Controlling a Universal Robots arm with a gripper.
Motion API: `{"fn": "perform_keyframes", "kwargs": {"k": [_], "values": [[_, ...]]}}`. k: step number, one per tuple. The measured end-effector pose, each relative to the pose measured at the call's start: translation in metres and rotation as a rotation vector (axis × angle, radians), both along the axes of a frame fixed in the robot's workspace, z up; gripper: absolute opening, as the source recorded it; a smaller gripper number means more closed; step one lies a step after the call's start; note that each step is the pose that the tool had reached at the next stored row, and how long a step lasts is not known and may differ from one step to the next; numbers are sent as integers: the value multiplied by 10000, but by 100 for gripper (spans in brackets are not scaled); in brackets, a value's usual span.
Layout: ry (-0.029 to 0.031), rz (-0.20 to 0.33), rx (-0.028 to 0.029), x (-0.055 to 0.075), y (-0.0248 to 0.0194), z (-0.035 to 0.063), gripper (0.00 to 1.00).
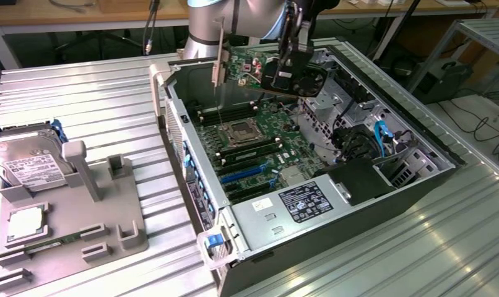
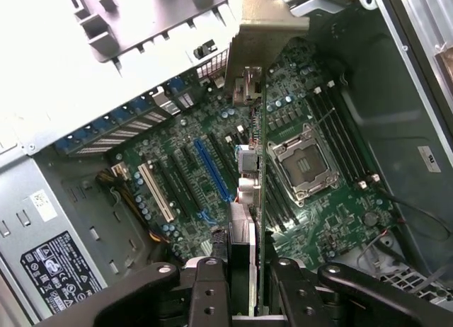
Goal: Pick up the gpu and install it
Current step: 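Insert the gpu into the slot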
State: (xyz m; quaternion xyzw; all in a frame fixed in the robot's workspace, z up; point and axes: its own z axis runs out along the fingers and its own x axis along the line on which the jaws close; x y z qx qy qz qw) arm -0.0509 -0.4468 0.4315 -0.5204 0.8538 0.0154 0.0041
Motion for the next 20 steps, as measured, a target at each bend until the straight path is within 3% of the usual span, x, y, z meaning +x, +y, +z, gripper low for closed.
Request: {"fn": "perform_keyframes", "kwargs": {"k": [20], "values": [[0,1584,0,0,0,0,27]]}}
